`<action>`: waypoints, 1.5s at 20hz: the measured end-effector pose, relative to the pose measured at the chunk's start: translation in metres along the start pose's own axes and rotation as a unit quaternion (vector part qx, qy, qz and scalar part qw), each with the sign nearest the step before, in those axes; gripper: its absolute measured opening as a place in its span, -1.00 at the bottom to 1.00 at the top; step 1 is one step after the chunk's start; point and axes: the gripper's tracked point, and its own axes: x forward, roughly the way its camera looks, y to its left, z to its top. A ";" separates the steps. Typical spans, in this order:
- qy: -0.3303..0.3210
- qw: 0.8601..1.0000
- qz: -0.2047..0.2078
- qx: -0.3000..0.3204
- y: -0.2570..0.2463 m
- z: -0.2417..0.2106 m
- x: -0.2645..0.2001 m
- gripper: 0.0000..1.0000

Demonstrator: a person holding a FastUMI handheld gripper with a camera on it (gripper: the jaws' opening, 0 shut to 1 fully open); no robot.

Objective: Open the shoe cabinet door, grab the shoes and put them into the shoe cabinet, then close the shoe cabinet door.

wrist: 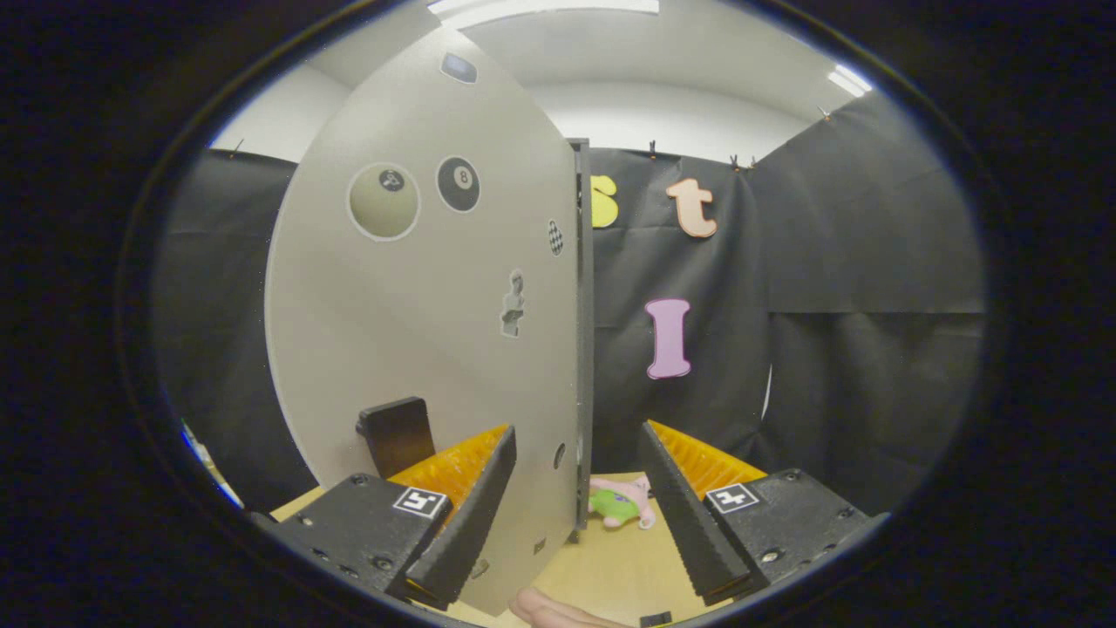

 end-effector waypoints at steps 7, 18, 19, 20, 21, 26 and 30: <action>0.000 1.000 0.012 0.006 0.057 -0.007 0.042 0.87; -0.054 0.998 -0.012 -0.014 0.167 -0.006 0.094 0.90; -0.064 0.997 -0.027 -0.021 0.168 -0.004 0.091 0.91; -0.071 0.996 -0.039 -0.028 0.169 -0.002 0.088 0.91; -0.075 0.996 -0.042 -0.033 0.172 -0.002 0.084 0.91; -0.062 0.996 -0.036 -0.044 0.184 -0.021 0.054 0.96; -0.043 0.998 -0.034 -0.036 0.187 -0.043 0.027 0.96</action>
